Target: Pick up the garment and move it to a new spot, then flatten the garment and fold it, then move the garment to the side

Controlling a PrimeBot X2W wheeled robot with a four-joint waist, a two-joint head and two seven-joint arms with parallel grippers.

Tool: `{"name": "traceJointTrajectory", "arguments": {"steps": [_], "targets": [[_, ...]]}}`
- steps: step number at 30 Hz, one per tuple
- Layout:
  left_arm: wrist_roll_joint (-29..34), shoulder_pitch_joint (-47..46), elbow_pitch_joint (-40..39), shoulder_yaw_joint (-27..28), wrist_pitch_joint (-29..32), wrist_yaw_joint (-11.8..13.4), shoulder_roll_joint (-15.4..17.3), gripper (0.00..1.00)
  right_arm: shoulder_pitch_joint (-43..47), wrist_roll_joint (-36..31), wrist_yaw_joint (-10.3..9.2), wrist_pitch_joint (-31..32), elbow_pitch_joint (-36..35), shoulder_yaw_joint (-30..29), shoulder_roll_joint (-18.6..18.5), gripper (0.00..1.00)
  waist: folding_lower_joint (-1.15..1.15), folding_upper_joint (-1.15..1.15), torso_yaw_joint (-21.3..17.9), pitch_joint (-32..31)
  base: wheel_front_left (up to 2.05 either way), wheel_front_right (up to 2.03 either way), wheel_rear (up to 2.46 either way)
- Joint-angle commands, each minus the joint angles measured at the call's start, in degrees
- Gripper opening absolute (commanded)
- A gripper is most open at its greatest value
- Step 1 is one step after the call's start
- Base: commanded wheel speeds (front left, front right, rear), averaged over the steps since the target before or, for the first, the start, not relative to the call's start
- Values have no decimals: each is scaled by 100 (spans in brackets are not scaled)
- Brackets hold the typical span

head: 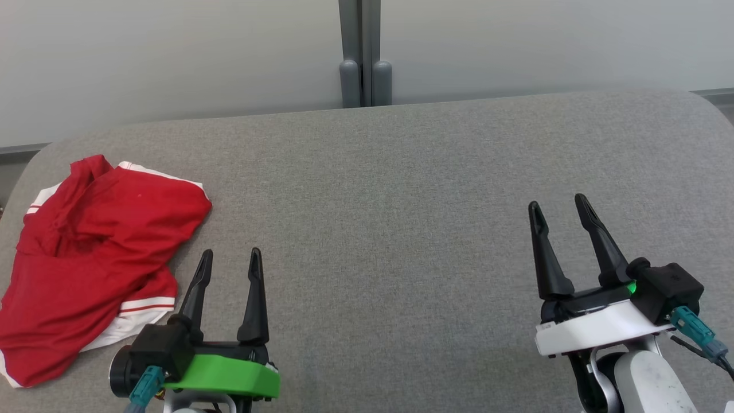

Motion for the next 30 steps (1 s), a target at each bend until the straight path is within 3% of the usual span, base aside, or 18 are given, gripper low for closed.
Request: {"name": "traceJointTrajectory", "arguments": {"steps": [1, 30], "targets": [[128, 93, 23, 27, -45, -56, 2, 100, 46, 54, -2, -53, -47, -29, -26, 100, 0, 0, 1, -2, 0, 0, 0], [86, 156, 309, -91, -222, -93, -2, 100, 105, -186, -2, -228, 229, 157, -28, 100, 0, 0, -15, -3, 0, 0, 0]]}}
